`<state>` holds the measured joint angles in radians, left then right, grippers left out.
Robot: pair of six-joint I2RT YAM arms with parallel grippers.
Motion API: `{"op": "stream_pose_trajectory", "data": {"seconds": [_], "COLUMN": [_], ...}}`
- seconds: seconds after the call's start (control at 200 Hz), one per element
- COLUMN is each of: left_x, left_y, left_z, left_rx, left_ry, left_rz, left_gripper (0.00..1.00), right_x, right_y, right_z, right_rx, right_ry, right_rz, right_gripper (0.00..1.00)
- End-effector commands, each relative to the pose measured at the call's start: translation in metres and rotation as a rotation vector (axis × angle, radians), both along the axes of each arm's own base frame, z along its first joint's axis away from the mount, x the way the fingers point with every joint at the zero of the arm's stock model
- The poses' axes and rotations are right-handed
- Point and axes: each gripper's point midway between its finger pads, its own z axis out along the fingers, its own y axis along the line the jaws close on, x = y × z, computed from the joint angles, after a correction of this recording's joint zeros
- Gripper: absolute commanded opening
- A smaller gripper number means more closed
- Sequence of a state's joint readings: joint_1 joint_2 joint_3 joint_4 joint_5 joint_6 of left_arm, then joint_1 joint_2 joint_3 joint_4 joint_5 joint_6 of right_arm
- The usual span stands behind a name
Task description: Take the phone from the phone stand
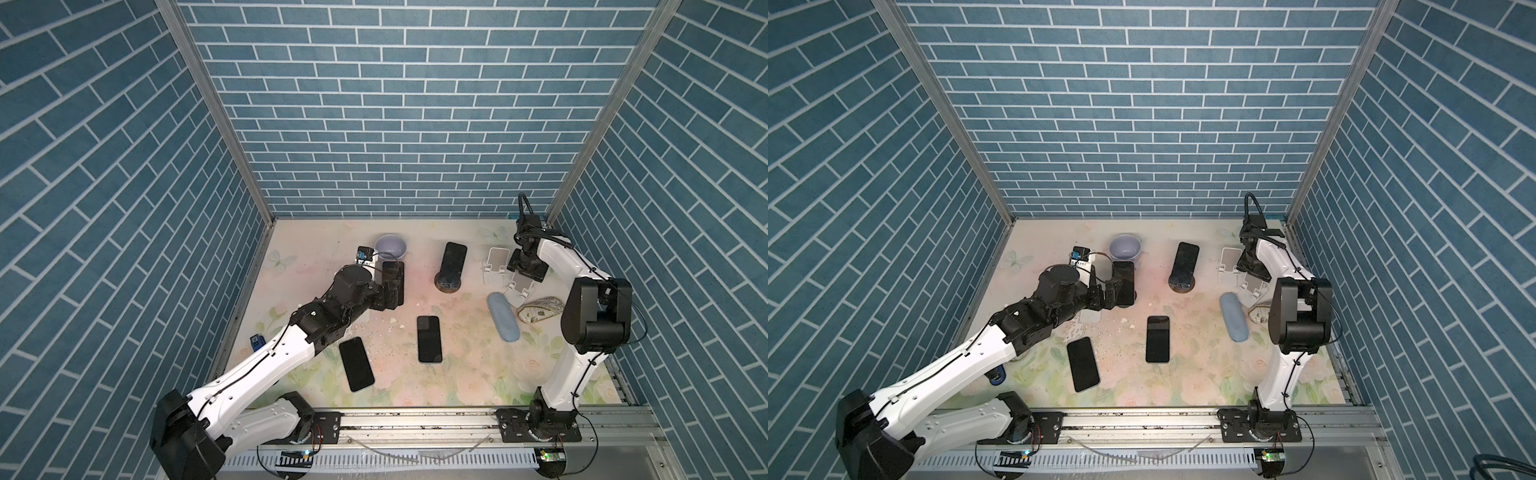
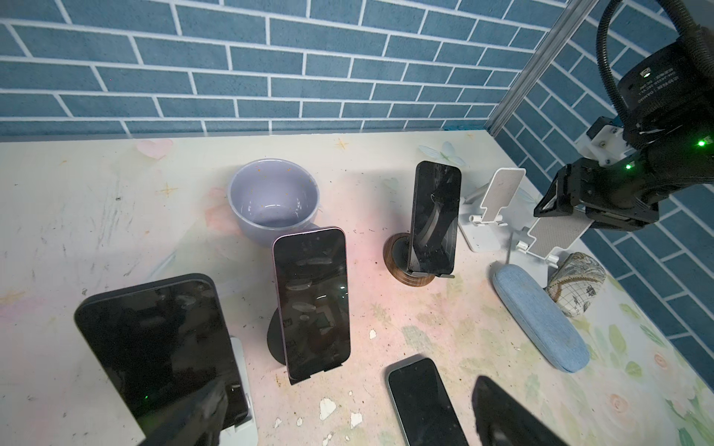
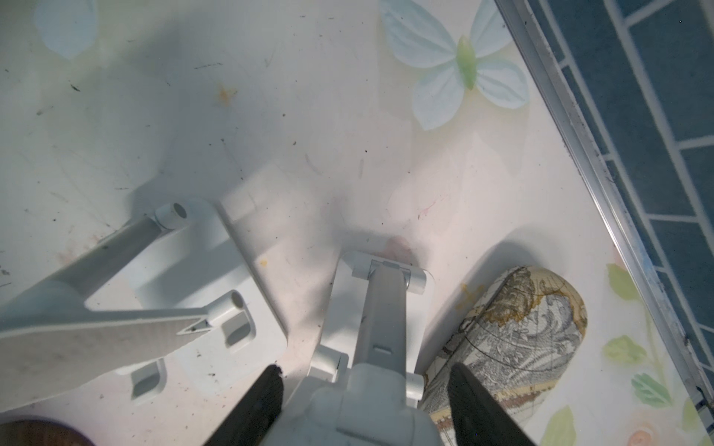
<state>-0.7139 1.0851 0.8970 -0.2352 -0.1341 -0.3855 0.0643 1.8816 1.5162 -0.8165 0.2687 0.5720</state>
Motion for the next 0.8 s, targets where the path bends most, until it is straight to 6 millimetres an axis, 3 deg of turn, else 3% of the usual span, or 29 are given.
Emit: {"op": "stream_pose_trajectory", "data": {"seconds": [0.0, 0.305, 0.795], "left_x": [-0.005, -0.006, -0.003], "left_y": [0.003, 0.004, 0.004], "left_z": [0.003, 0.004, 0.002], "left_rx": [0.007, 0.006, 0.014], "left_ry": [-0.005, -0.007, -0.005], "left_rz": [-0.005, 0.0, 0.01], "left_gripper": [1.0, 1.0, 1.0], "right_x": [-0.002, 0.0, -0.005], "right_y": [-0.001, 0.002, 0.02], "right_z": [0.012, 0.036, 0.084], "right_rx": [0.01, 0.029, 0.086], "right_ry": [-0.048, -0.109, -0.208], "right_rz": [-0.031, 0.0, 0.08], "right_gripper": [0.63, 0.9, 0.92]}}
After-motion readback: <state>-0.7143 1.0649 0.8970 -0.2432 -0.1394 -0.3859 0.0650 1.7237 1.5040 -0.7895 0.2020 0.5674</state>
